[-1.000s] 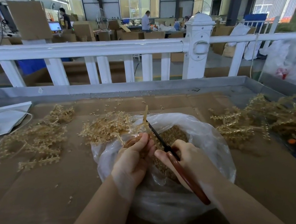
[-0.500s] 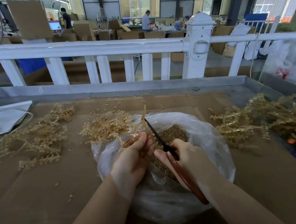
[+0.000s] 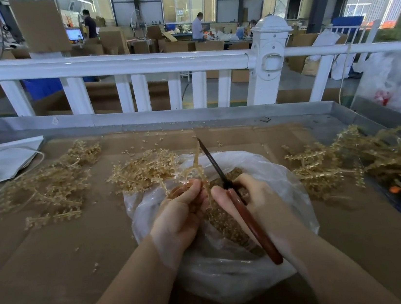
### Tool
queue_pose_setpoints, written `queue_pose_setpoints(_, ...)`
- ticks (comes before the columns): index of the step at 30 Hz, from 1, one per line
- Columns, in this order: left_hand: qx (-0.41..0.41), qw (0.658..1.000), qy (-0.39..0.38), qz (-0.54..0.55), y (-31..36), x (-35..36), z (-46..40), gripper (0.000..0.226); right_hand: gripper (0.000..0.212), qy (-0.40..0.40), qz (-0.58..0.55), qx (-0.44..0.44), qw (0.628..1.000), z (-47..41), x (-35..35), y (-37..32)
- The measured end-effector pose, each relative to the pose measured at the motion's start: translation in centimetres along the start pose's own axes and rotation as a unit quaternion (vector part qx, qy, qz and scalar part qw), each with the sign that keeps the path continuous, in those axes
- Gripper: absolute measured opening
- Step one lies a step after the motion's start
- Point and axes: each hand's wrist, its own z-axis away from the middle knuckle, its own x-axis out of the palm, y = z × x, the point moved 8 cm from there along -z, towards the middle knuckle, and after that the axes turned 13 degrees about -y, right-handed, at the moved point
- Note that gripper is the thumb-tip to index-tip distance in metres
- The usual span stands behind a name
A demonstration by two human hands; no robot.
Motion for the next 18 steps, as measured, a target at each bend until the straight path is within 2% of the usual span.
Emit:
queue_pose_setpoints(4,0.001,1.0,0.007,0.027,-0.1,0.3,0.2,0.009,0.033,0.007,-0.056,0.0,0.998,-0.1,-0.3,0.5)
queue_pose_setpoints(7,0.008,1.0,0.008,0.022,0.0,0.6,0.1,0.023,0.018,0.047,-0.069,0.0,0.996,-0.2,-0.9,0.7)
queue_pose_setpoints(12,-0.002,0.998,-0.04,0.037,-0.3,2.2,0.4,0.036,0.028,0.072,-0.061,0.012,0.995,-0.4,-1.2,0.5)
queue_pose_setpoints(18,-0.015,0.996,-0.089,-0.025,0.1,3.2,1.1,0.03,0.025,0.097,-0.057,0.017,0.993,0.1,-2.5,0.3)
